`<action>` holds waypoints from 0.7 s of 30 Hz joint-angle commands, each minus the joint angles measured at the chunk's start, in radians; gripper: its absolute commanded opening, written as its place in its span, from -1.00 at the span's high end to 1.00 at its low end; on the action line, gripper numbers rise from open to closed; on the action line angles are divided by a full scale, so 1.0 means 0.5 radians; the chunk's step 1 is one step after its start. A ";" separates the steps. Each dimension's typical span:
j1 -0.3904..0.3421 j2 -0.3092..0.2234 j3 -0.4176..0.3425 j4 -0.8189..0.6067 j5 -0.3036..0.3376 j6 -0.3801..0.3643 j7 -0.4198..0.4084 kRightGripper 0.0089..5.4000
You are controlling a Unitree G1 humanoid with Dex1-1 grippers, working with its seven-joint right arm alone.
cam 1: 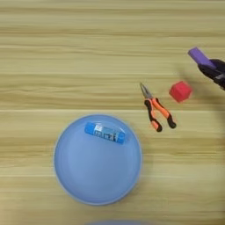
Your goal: Move the objects on the table
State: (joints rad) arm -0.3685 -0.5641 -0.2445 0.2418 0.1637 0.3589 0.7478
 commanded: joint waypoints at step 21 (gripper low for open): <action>-0.124 -0.088 0.010 0.859 -0.051 -0.465 -0.093 0.48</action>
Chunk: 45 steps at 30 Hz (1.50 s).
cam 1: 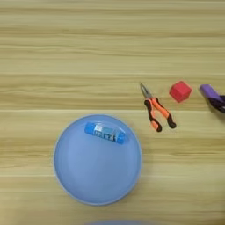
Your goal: Move the objects on the table
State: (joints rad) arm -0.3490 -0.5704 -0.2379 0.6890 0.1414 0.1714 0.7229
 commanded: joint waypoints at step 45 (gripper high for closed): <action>0.136 0.119 0.296 -1.845 0.375 0.422 0.061 -0.99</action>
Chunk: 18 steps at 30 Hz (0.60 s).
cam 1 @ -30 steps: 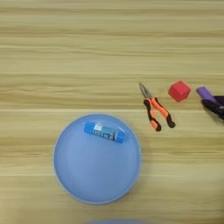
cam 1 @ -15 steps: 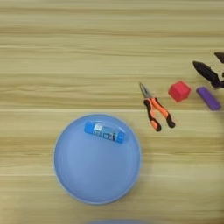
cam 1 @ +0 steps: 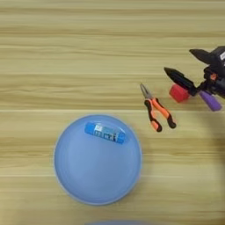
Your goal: Move the objects on the table
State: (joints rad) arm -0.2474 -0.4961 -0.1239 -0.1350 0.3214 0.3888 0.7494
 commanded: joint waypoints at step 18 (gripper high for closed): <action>-0.104 -0.060 0.633 -0.285 -0.078 0.095 0.395 -0.99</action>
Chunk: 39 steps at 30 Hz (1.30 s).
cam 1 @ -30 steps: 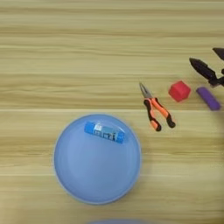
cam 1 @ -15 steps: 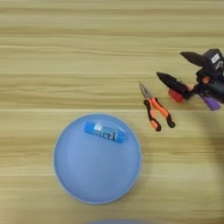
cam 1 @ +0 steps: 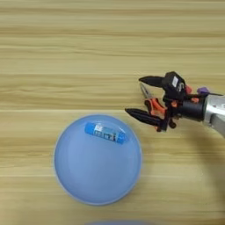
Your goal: Move the objects on the table
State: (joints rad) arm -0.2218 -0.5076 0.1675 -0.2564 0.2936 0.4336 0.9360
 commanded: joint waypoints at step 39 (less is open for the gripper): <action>-0.354 0.263 0.535 0.571 -0.492 -0.204 0.184 -0.56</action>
State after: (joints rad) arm -0.3311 -0.3781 0.4506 0.0466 0.0572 0.3616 1.0528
